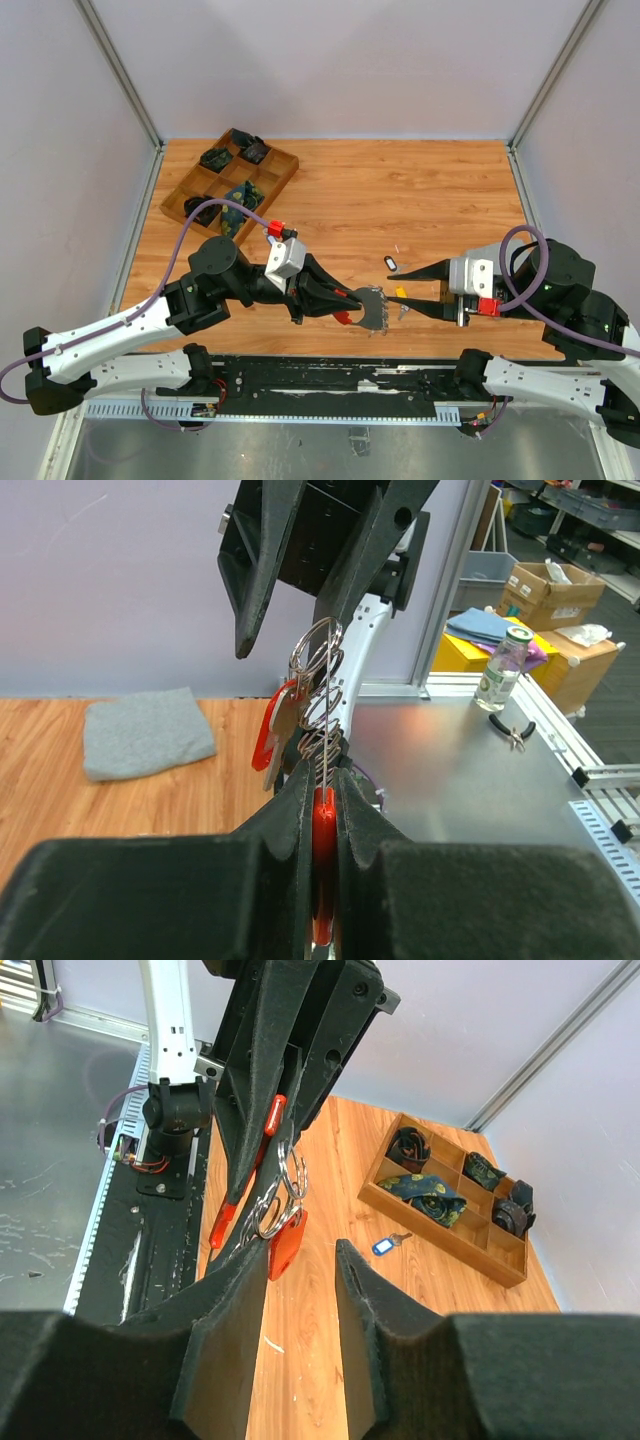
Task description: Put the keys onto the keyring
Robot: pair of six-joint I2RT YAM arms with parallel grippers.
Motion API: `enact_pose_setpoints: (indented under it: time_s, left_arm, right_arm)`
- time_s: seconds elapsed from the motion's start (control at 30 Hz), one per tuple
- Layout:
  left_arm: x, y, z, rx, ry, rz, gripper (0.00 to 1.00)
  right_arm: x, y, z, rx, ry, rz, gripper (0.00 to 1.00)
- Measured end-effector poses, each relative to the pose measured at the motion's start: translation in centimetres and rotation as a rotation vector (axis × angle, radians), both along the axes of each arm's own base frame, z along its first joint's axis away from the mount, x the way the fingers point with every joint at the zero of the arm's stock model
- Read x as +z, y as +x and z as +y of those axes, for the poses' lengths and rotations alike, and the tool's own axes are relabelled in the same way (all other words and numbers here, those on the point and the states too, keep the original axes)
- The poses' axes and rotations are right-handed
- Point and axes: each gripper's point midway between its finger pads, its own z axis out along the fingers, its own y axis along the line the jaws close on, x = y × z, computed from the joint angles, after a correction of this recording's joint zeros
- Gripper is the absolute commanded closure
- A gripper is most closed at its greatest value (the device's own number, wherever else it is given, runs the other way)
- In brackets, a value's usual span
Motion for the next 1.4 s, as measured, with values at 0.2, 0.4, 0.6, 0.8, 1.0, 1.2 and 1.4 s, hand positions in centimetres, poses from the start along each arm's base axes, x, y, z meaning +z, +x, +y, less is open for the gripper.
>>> enact_pose_setpoints:
  time_s: [0.2, 0.4, 0.6, 0.8, 1.0, 1.2, 1.4]
  left_arm:
    - [0.0, -0.05, 0.01, -0.003, 0.0, 0.0, 0.99]
    - [-0.01, -0.06, 0.01, -0.003, 0.0, -0.001, 0.99]
    - [0.0, -0.05, 0.01, -0.003, 0.0, -0.001, 1.0]
    - [0.02, -0.04, 0.0, -0.002, -0.001, -0.001, 1.0]
    - [0.06, -0.04, 0.01, -0.002, -0.002, -0.001, 1.0]
    - [0.17, -0.05, 0.0, -0.003, -0.006, -0.001, 0.99]
    - [0.16, -0.04, -0.01, -0.003, -0.006, -0.001, 0.99]
  right_arm:
    - [-0.19, 0.0, -0.03, 0.0, -0.007, 0.001, 0.64]
    - [-0.17, 0.01, 0.01, 0.0, -0.006, 0.001, 0.66]
    - [-0.27, 0.12, 0.21, 0.0, -0.001, -0.001, 0.71]
    - [-0.05, 0.14, 0.02, -0.007, 0.01, -0.006, 0.72]
    - [0.43, 0.24, -0.47, -0.026, 0.03, -0.013, 0.73]
    - [0.67, 0.37, -0.57, -0.036, 0.044, -0.017, 0.72]
    - [0.66, 0.54, -0.5, -0.044, 0.048, -0.016, 0.71]
